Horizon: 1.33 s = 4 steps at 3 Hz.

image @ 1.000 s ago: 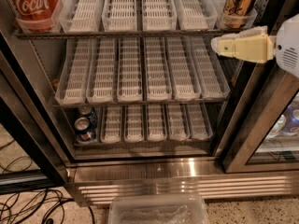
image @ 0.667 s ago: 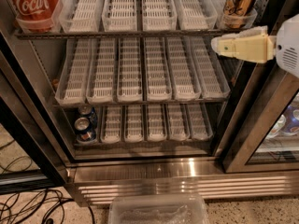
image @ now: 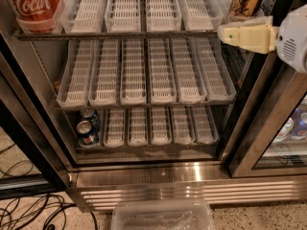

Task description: Pick orange can from top shelf of fridge

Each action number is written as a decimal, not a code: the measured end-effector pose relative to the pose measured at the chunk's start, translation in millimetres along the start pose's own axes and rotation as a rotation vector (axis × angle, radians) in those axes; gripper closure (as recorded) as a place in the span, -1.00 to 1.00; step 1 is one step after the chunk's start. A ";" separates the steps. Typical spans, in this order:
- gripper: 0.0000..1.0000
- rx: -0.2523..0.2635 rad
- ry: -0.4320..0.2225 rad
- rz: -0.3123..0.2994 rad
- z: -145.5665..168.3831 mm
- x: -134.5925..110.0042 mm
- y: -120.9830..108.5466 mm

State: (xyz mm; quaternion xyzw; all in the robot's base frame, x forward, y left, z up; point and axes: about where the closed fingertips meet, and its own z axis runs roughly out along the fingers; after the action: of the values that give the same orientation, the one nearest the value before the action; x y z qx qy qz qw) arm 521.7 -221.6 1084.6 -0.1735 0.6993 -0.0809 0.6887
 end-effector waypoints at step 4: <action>-0.56 0.119 -0.026 0.068 19.5 11.3 -8.1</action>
Offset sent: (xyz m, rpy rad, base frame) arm 0.0136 -0.0194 -0.0224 0.0769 -0.0659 -0.1230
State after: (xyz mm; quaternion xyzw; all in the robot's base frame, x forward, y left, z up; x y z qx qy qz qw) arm 542.2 -230.6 1076.2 -0.1095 0.6898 -0.0968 0.7091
